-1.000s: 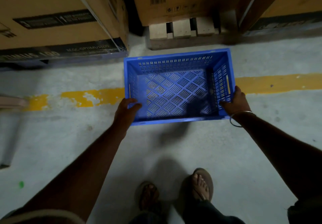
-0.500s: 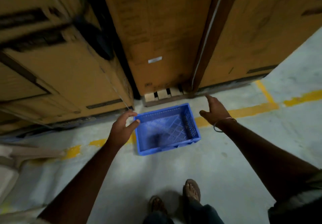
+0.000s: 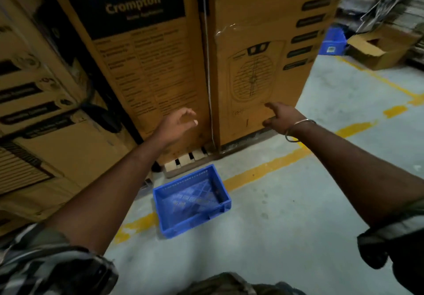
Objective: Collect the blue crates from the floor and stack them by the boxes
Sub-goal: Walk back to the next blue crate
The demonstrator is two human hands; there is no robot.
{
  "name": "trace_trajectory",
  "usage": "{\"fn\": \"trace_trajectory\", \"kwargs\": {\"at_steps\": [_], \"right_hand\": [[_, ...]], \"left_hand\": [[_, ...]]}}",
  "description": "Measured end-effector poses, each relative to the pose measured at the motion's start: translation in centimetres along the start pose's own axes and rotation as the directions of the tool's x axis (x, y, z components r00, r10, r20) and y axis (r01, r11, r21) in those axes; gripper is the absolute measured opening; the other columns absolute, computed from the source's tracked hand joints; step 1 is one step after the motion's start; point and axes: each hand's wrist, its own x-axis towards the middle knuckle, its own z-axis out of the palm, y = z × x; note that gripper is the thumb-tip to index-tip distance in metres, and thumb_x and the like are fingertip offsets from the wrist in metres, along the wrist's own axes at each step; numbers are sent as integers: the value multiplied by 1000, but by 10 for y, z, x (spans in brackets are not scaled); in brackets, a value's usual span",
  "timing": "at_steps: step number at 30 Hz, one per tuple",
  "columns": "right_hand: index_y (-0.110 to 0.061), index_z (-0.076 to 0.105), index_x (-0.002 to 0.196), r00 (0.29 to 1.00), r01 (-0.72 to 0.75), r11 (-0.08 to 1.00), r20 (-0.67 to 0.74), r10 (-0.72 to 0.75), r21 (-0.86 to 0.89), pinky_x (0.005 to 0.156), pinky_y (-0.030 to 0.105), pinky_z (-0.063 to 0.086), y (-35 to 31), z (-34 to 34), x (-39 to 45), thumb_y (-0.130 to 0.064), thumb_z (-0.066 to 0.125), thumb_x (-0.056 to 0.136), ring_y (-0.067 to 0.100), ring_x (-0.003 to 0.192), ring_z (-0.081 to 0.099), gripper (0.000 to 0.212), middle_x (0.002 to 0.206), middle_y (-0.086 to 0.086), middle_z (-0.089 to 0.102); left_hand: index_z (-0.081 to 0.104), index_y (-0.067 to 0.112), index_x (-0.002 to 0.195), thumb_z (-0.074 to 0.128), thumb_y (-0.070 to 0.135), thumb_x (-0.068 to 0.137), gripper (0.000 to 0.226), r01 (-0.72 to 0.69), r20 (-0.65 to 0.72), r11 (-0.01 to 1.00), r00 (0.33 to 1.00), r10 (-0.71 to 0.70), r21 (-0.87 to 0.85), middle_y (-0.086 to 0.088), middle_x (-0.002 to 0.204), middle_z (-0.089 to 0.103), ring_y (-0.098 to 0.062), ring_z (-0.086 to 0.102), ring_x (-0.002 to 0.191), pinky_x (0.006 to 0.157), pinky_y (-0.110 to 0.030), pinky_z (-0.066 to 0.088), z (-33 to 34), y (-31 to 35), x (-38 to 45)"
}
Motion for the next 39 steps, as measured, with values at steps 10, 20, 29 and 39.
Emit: {"fn": "trace_trajectory", "kwargs": {"at_steps": [10,20,29,39], "right_hand": [[-11,39,145,988,-105,994,-118,103,-10,102,35,41,176,-133,-17,-35,68,82,31,130,48,74,143,16,49],[-9,37,146,924,-295,954,-238,298,51,105,34,36,326,-228,3,-34,64,83,30,133,43,73,145,16,44],[-11,37,146,871,-413,904,-242,428,110,105,35,35,436,-263,79,-34,64,84,29,133,42,71,145,15,45],[-14,46,141,741,-510,799,-309,596,318,107,35,35,552,-298,144,-31,67,83,28,132,45,65,142,12,50]], "left_hand": [[50,29,144,68,33,95,52,-133,162,989,979,122,60,-5,157,42,-25,42,142,95,-32,41,144,212,97],[36,35,154,65,43,94,67,-305,356,939,905,234,158,-6,162,34,-30,44,139,94,-40,47,256,350,210],[46,15,151,65,40,96,63,-421,442,897,836,326,134,-9,157,44,-27,43,143,106,-34,39,357,402,355],[52,21,146,67,50,92,62,-460,570,884,750,337,82,-1,151,52,-23,50,138,107,-36,42,465,477,496]]}}
